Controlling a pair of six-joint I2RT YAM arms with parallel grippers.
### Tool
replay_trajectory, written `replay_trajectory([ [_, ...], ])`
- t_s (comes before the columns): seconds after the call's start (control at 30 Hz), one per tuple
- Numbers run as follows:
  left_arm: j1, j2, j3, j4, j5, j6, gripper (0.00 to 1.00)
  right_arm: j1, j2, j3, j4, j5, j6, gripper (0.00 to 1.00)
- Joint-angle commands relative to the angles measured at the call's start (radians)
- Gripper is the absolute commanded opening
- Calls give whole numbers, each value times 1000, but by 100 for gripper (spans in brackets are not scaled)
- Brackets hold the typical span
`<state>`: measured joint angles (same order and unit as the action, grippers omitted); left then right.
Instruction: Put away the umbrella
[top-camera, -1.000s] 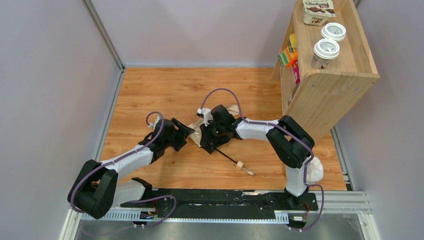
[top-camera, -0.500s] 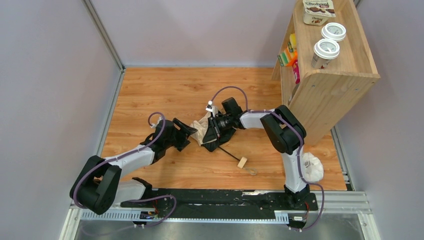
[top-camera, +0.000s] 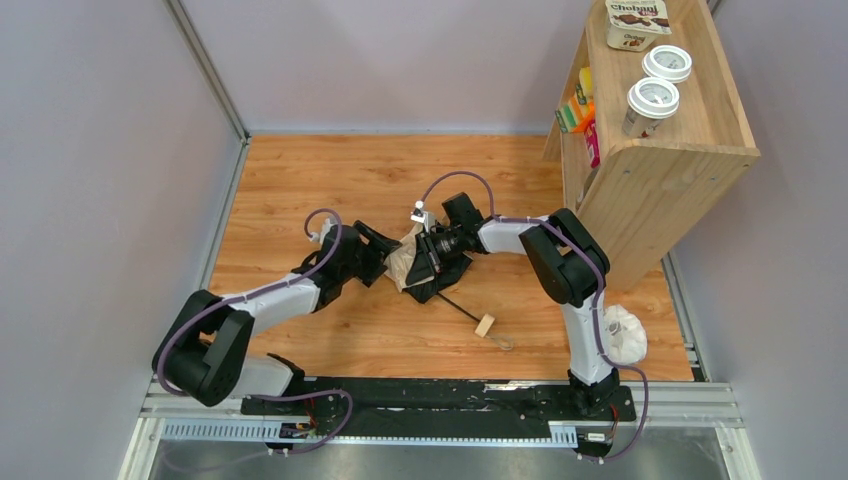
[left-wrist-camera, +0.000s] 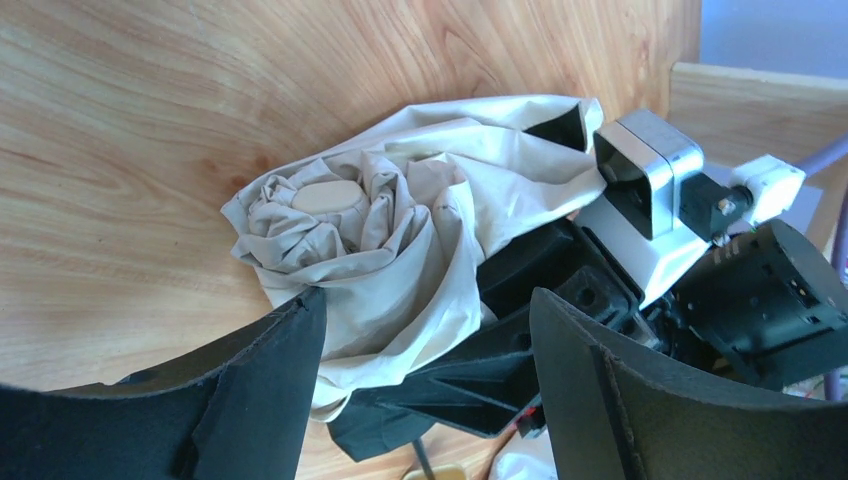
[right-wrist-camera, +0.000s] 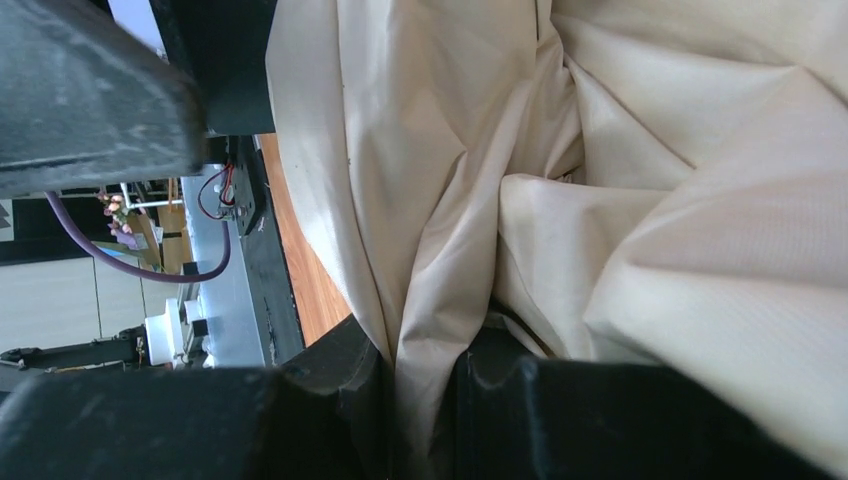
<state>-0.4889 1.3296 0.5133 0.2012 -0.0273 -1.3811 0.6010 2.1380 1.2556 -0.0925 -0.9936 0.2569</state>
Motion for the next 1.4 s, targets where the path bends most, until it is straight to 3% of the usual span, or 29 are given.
replay_trajectory([
  [0.0, -11, 68, 60, -42, -26, -41, 81, 17, 86, -42, -246, 141, 15, 0],
  [0.17, -11, 158, 145, -237, -19, -44, 81, 19, 77, -18, -292, 164, -16, 0],
  [0.3, -22, 252, 304, -467, -9, -18, 81, 25, 74, -1, -334, 205, -42, 0],
  [0.47, -34, 327, 347, -629, -25, -45, 79, 34, 63, 2, -342, 216, -53, 0],
  [0.5, -34, 353, 353, -628, -29, -15, 74, 37, 60, 4, -351, 223, -57, 0],
  [0.53, -37, 365, 366, -644, -34, 10, 62, 42, 57, 8, -357, 240, -64, 0],
  [0.63, -47, 425, 402, -713, -54, 42, 46, 48, 46, 19, -377, 259, -79, 0],
  [0.67, -46, 442, 409, -747, -77, 53, 32, 48, 42, 19, -378, 266, -79, 0],
  [0.73, -50, 462, 413, -761, -83, 72, 16, 49, 34, 30, -389, 273, -87, 0],
  [0.83, -50, 482, 421, -787, -80, 89, 0, 52, 19, 42, -401, 303, -94, 0],
  [0.93, -54, 505, 422, -812, -75, 93, 0, 54, -16, 54, -415, 354, -96, 2],
  [1.0, -60, 516, 429, -829, -80, 96, 0, 56, -61, 59, -424, 403, -97, 18],
  [1.07, -69, 522, 445, -845, -91, 87, 0, 56, -116, 73, -443, 449, -105, 40],
  [1.2, -79, 537, 455, -858, -80, 80, 0, 65, -257, 94, -444, 536, -120, 69],
  [1.37, -82, 525, 444, -864, -82, 67, 0, 138, -436, 44, -350, 694, -205, 94],
])
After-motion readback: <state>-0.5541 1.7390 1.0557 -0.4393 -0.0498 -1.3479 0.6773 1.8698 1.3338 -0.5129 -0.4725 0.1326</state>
